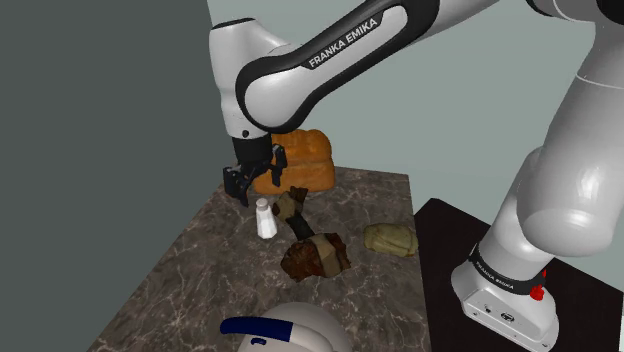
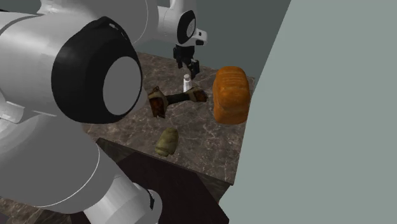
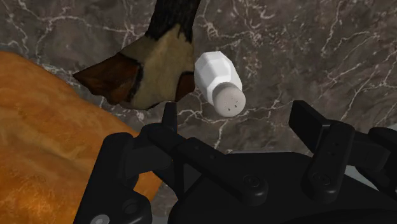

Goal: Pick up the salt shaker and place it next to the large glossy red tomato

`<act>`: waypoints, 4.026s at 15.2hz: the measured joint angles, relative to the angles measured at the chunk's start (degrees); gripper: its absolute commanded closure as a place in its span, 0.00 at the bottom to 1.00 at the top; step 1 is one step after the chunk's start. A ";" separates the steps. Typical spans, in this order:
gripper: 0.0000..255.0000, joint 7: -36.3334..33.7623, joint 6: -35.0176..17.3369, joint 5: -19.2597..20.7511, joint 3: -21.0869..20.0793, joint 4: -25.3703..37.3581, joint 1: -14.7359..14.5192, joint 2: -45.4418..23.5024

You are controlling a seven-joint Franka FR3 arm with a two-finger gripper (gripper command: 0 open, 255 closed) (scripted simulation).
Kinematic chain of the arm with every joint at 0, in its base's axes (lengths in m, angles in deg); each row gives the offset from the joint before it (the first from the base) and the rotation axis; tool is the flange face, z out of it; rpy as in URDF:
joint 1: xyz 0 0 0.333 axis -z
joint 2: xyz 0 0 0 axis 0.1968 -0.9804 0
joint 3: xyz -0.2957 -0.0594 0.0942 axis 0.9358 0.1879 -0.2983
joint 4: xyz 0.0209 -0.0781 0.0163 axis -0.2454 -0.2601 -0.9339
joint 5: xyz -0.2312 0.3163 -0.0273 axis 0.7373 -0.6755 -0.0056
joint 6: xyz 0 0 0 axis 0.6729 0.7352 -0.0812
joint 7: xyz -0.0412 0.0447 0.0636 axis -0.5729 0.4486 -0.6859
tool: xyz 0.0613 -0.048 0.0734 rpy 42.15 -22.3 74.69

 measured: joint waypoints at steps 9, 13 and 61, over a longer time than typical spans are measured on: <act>0.00 -1.44 -5.27 1.75 0.05 -1.89 -0.46 -3.62; 0.00 -1.49 -5.44 1.80 0.05 -1.96 -0.48 -3.71; 1.00 0.38 19.64 -2.05 -0.07 15.40 0.14 4.73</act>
